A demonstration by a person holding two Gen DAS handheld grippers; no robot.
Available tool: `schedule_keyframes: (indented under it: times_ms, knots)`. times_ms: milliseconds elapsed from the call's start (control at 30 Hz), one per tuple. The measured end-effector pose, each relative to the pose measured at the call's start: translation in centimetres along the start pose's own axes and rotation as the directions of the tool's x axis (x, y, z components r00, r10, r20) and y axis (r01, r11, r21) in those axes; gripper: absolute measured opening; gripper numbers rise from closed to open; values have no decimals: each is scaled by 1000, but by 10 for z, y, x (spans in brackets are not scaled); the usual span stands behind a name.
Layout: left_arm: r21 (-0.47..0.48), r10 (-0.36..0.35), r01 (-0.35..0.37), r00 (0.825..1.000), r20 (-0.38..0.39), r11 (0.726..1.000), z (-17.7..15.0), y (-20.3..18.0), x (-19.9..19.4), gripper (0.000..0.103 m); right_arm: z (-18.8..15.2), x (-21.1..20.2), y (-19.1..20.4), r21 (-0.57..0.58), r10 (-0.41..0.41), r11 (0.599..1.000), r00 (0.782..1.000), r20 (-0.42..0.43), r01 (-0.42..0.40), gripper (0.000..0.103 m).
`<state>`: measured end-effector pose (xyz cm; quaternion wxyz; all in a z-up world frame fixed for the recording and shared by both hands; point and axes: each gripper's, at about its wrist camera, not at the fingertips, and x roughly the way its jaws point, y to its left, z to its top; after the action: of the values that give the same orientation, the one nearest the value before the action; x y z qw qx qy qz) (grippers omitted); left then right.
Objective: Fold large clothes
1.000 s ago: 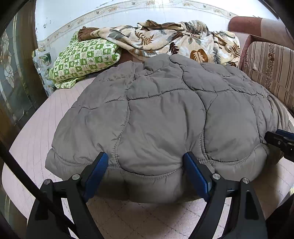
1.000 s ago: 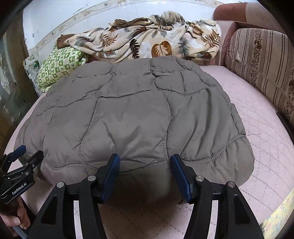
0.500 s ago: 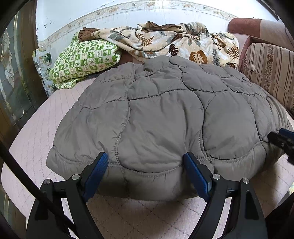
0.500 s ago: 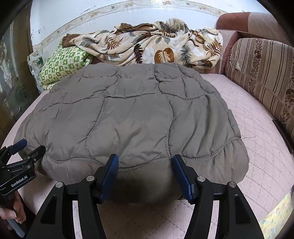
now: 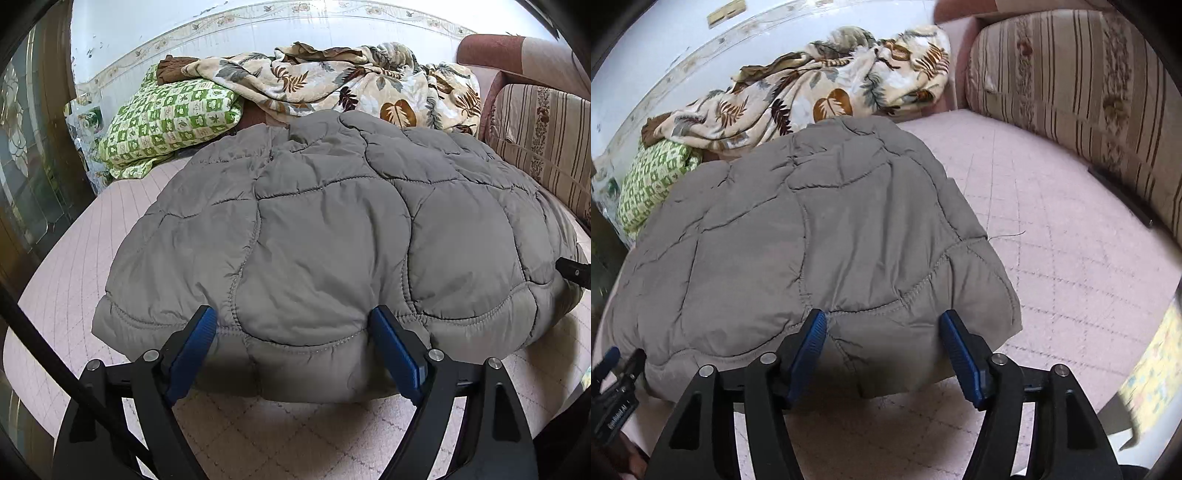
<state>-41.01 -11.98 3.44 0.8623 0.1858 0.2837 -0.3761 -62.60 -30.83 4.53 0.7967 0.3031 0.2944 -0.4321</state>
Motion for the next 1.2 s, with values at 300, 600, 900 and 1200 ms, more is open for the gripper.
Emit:
schedule_keyframes:
  times_ms: [300, 600, 900, 1200]
  knots:
    - [-14, -10, 10, 1000, -6, 1000, 1, 2, 1, 85, -3, -16, 13, -85, -28, 996, 997, 75, 34, 71]
    - [-11, -19, 19, 1000, 5, 1000, 0, 4, 0, 86, -20, -23, 59, -248, 52, 968, 994, 96, -27, 71]
    - [-12, -17, 17, 1000, 14, 1000, 0, 4, 0, 89, -21, 5, 57, -227, 53, 972, 999, 0, -52, 75]
    - [-28, -34, 35, 999, 27, 999, 1, 9, -6, 89, -23, -12, 61, -232, 54, 972, 998, 41, -43, 75]
